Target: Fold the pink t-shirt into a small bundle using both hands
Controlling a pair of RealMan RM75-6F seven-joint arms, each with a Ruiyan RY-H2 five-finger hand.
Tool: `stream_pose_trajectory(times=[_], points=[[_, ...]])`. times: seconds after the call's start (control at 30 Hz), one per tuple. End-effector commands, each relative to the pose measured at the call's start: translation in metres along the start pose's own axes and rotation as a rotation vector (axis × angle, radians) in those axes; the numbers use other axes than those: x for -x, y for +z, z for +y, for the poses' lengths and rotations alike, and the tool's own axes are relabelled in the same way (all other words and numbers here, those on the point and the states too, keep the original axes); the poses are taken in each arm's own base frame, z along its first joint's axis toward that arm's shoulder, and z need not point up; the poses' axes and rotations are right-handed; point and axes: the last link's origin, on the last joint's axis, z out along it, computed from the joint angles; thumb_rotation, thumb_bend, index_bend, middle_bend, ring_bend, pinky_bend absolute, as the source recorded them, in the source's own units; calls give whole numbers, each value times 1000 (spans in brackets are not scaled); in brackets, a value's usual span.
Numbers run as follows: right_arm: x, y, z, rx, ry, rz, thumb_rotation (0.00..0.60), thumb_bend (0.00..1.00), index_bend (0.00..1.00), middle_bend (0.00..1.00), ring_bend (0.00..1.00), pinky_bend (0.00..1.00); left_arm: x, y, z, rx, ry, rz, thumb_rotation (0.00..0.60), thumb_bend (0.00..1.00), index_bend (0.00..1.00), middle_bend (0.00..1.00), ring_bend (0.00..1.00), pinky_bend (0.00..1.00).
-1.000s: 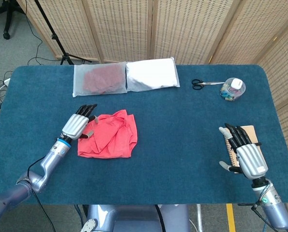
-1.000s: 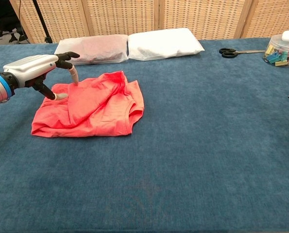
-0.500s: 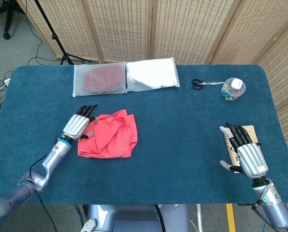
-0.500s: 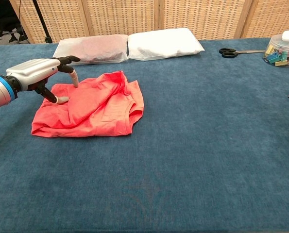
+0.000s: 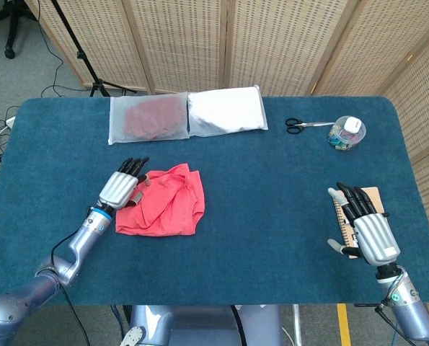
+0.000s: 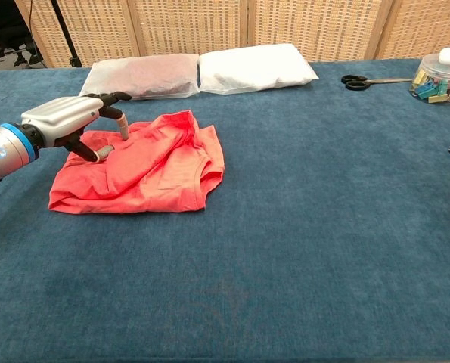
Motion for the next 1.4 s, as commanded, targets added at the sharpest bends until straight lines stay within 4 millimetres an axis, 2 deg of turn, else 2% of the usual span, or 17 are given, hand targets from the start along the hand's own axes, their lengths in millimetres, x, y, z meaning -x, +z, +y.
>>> stream_pose_trajectory(times=[0.03, 0.4, 0.57, 0.8, 1.03, 1.4], points=[[0, 0, 0, -1, 0, -1, 600, 0, 0, 0, 0, 0, 0, 0, 0, 2, 1, 2, 600, 488, 531, 0, 0, 0], [0, 0, -1, -1, 2, 0, 600, 0, 0, 0, 0, 0, -3, -1, 0, 10, 4, 17, 600, 498, 690, 0, 0, 0], [0, 0, -1, -1, 3, -1, 600, 0, 0, 0, 0, 0, -5, -1, 2, 21, 10, 31, 600, 509, 703, 0, 0, 0], [-1, 0, -1, -4, 6, 4, 600, 0, 0, 0, 0, 0, -21, -4, 14, 96, 39, 98, 600, 509, 705, 0, 0, 0], [-3, -1, -2, -6, 9, 8, 600, 0, 0, 0, 0, 0, -31, -8, 38, 202, 108, 147, 600, 510, 707, 0, 0, 0], [-5, -2, -2, -10, 15, 14, 600, 0, 0, 0, 0, 0, -32, -16, 78, 354, 223, 187, 600, 501, 708, 0, 0, 0]])
